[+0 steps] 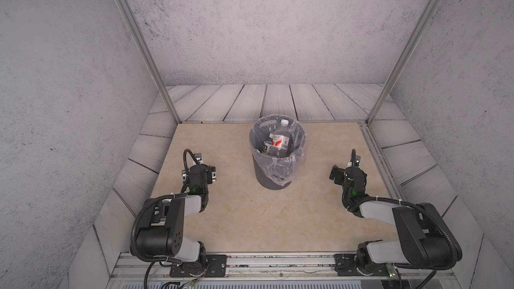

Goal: Throw the plastic bottles in the bin
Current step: Reset both arms

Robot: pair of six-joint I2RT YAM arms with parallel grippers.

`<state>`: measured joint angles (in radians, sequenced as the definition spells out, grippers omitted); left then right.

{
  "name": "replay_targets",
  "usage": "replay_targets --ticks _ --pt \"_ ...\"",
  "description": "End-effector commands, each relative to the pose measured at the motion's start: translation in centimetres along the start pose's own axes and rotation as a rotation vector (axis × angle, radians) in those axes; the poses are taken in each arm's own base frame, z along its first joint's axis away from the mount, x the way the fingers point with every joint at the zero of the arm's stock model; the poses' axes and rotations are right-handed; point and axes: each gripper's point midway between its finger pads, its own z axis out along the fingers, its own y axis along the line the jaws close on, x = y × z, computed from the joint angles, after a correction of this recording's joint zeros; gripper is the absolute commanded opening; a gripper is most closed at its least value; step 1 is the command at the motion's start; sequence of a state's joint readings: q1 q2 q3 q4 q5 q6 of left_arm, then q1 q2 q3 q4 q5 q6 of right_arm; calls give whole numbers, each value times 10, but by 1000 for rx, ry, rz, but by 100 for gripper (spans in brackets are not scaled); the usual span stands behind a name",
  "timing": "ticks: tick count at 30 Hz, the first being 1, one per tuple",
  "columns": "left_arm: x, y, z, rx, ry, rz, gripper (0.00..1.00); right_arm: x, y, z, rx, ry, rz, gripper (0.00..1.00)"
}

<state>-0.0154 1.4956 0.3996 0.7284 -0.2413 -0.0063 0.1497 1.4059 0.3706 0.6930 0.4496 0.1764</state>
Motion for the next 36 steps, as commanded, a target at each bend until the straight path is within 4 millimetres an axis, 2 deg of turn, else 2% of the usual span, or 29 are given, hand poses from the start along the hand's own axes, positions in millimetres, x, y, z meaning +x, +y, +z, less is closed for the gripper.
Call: replay_targets --ticks 1,9,36 --pt "-20 -15 6 88 -75 -5 98 -20 20 10 -99 -56 -19 99" --pt "-18 -14 7 87 -60 -6 99 -6 23 22 -100 -27 -30 100" --pt "-18 -18 7 102 -53 13 100 -5 22 22 -96 -31 -26 100"
